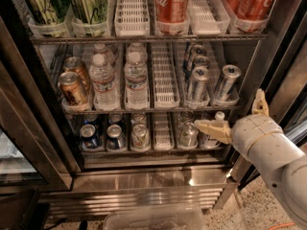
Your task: Pick redbull can from middle shelf of fridge
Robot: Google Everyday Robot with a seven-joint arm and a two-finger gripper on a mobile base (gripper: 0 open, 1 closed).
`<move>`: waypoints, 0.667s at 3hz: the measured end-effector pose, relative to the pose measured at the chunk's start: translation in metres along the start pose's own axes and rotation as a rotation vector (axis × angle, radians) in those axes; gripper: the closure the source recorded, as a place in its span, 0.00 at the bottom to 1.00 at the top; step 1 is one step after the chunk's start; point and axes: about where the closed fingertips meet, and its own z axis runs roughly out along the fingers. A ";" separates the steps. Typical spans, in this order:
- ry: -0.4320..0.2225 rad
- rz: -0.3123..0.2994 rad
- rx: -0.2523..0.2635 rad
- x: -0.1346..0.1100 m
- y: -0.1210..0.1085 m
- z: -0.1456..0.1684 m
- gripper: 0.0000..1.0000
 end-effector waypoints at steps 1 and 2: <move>0.000 0.000 0.000 0.000 0.000 0.000 0.00; -0.019 0.003 0.016 -0.002 -0.002 0.004 0.03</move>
Offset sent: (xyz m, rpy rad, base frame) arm 0.0090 -0.0039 0.0036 0.0151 -0.0516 -0.0244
